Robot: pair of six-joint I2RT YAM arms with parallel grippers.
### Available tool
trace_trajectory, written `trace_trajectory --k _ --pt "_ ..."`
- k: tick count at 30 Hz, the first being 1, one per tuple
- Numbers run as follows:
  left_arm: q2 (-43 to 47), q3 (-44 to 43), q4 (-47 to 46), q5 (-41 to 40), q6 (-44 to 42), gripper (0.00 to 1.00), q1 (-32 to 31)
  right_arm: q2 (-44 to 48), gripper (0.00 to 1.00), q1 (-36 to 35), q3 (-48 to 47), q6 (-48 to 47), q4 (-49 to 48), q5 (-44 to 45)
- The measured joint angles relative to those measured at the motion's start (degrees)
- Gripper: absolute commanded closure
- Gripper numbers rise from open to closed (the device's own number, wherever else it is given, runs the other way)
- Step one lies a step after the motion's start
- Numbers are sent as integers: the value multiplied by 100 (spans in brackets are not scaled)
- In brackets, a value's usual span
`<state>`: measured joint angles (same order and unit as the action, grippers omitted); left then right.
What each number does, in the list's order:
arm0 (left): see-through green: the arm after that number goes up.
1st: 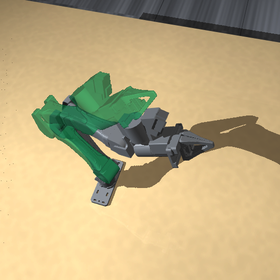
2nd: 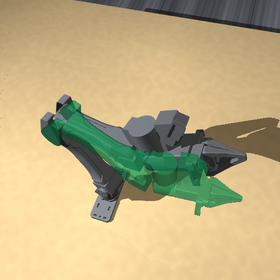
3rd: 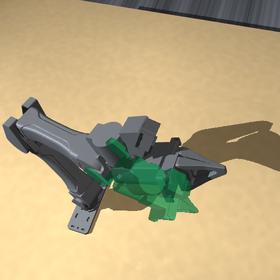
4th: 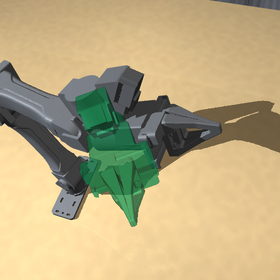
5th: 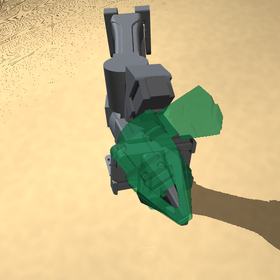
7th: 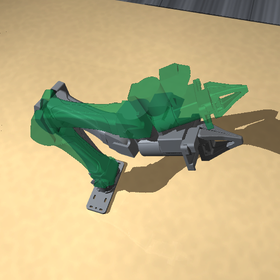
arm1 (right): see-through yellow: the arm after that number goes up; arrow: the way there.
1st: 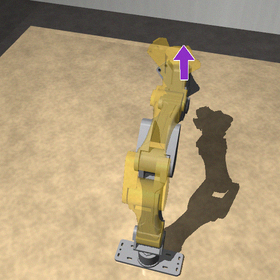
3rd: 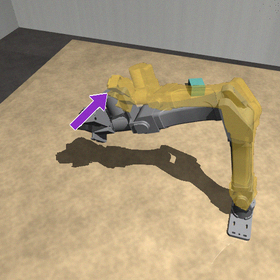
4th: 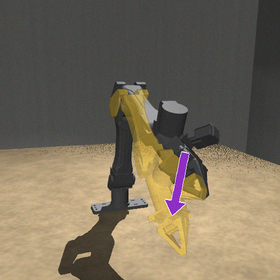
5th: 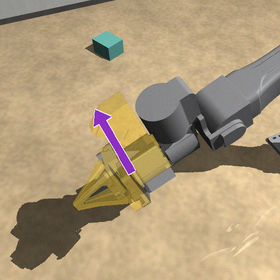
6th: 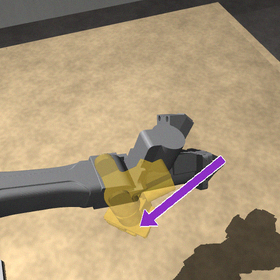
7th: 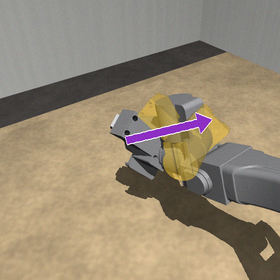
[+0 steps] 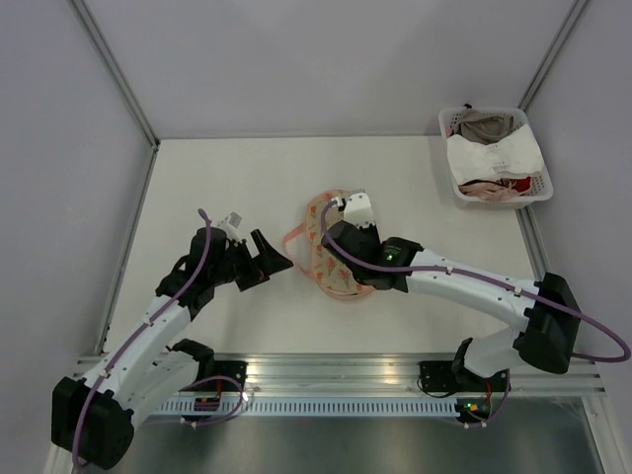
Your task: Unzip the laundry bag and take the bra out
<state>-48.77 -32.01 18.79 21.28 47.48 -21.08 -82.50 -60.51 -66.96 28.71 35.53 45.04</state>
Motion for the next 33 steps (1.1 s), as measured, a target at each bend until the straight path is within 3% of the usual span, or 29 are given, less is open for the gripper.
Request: trace_trajectory --k 4,7,11,22,28,33 --pt "48 -9 -7 -79 7 0 0 -166 49 173 105 -190 -11 -424" --pt "402 -11 33 -293 46 0 0 -605 43 -20 103 -352 -144 -811" --pt "957 -17 111 -629 162 0 0 -1119 42 -210 -48 -496 -232 -1172" --pt "1858 28 393 -1088 564 0 0 -2951 42 -221 -1915 -400 -282 -1001" --pt "1899 125 831 -1207 590 0 7 -3740 49 -144 -2529 -26 37 -435" --pt "2009 144 999 -1207 588 0 4 -4068 85 -46 -2693 173 245 -59"
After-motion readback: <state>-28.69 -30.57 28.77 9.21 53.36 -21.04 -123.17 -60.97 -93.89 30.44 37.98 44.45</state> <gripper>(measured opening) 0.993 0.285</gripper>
